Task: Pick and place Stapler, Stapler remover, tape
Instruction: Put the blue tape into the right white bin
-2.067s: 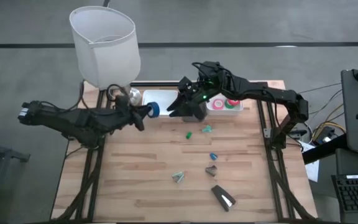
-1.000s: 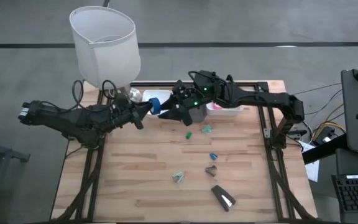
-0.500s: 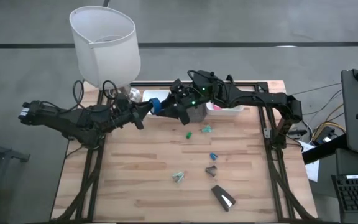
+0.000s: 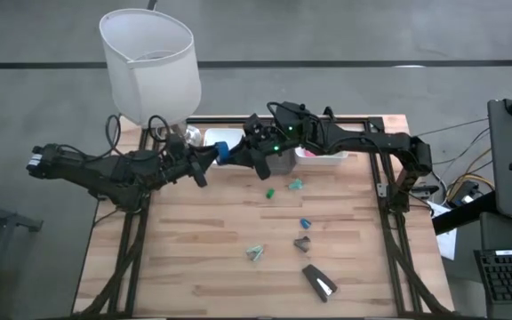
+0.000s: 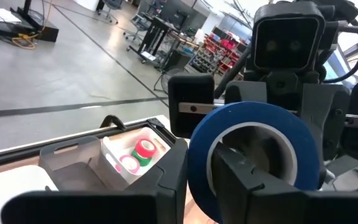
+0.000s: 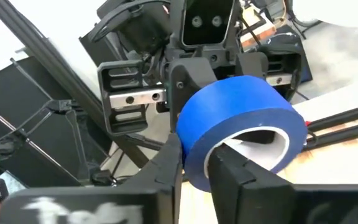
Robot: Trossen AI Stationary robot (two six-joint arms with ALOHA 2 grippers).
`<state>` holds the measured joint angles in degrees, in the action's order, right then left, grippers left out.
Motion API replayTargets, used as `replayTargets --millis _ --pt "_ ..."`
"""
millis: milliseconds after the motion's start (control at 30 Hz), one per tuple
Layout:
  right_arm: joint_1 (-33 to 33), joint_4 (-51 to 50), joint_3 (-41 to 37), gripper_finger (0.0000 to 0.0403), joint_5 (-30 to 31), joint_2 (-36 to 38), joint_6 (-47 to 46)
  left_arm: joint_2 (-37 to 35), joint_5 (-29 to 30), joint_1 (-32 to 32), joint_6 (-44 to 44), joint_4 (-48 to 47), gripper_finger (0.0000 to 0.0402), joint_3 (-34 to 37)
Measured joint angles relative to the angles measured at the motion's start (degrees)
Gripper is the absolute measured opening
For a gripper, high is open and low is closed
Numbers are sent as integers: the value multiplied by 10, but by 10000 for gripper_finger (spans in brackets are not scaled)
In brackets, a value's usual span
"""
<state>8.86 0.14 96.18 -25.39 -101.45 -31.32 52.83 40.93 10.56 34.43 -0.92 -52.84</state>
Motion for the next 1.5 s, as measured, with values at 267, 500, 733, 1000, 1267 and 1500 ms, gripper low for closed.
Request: replayTargets --millis 267,500,733,1000,1267,1500 --pt "11 -41 -1 39 1 0 -1 -1 -5 -1 -12 -1 81 1" --pt "33 -185 -1 39 31 18 13 -8 -13 0 -41 -28 115 1" --pt "78 -419 -1 43 108 30 39 -10 -14 0 -28 -38 128 1" --pt "147 -614 -1 43 211 31 86 -10 -14 0 -25 -38 124 1" --pt "230 -640 -39 44 242 31 108 -10 -15 0 -10 -38 122 1" --pt "278 -639 -109 44 241 19 117 -9 -25 0 -5 -38 120 1"
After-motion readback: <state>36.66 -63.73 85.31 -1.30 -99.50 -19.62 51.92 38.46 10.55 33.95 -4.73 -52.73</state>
